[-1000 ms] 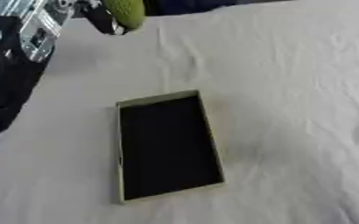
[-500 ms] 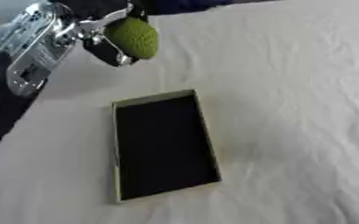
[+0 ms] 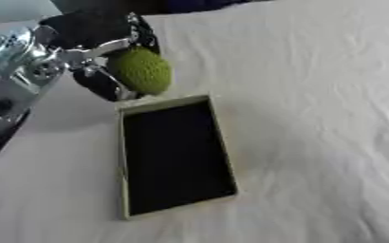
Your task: Pick up objects on the table and place them in the box.
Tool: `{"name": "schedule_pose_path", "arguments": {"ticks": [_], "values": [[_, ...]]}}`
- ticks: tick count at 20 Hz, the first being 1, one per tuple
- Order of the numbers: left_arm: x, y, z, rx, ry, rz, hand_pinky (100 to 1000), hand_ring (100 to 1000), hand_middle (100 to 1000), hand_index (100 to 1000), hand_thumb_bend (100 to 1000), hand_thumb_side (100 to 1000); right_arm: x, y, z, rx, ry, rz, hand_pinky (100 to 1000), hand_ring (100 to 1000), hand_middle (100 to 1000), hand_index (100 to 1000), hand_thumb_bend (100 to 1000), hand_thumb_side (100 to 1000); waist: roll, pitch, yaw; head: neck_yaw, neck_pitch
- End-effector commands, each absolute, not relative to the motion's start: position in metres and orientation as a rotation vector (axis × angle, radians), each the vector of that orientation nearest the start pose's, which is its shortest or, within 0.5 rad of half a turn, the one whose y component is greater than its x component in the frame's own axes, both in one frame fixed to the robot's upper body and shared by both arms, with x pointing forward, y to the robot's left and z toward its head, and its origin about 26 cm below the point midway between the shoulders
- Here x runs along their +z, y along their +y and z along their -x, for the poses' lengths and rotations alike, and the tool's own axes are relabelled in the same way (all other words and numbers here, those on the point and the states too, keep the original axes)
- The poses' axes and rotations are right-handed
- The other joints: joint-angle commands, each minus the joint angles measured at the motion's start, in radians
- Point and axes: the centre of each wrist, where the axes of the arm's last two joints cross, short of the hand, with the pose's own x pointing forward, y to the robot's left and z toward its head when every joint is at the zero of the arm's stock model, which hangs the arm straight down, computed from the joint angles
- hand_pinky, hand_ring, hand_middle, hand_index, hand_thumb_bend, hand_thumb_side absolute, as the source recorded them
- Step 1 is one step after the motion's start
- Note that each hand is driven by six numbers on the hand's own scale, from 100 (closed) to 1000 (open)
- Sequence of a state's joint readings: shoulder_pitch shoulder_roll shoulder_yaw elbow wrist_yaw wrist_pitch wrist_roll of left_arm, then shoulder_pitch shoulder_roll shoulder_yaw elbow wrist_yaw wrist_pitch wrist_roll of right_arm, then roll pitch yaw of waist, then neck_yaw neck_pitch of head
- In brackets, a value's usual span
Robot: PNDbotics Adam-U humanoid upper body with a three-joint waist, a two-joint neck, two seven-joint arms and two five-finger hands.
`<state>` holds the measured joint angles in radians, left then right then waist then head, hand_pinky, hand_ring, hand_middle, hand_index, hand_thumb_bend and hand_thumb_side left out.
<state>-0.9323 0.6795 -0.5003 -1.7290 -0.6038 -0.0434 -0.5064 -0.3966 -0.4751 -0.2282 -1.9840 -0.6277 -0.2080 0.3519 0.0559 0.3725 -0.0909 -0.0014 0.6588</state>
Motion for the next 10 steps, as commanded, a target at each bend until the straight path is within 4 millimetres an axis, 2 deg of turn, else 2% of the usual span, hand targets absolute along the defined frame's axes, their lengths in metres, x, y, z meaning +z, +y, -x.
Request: {"name": "schedule_pose_path", "arguments": {"ticks": [1,8,9,10], "values": [[0.315,0.175,-0.336,2.448,2.236,1.045,388,455,491,668,379,113,0.272,-0.327,-0.294,-0.654,3.49,0.542,871,697,616,824,100,635,-0.006,-0.02,0.001,-0.002,0.003],[0.325,0.162,-0.297,2.441,2.234,0.932,383,452,487,667,351,112,0.27,-0.328,-0.294,-0.638,3.501,0.541,872,696,616,824,100,638,-0.007,-0.02,0.003,-0.003,0.005],[0.325,0.161,-0.294,2.448,2.234,0.904,382,451,484,667,368,107,0.271,-0.328,-0.294,-0.637,3.5,0.541,872,696,616,824,100,636,-0.007,-0.021,0.003,-0.003,0.006],[0.324,0.159,-0.293,2.458,2.238,0.876,383,452,484,666,335,114,0.271,-0.328,-0.294,-0.637,3.499,0.541,872,696,616,824,100,635,-0.008,-0.021,0.003,-0.003,0.007]]}}
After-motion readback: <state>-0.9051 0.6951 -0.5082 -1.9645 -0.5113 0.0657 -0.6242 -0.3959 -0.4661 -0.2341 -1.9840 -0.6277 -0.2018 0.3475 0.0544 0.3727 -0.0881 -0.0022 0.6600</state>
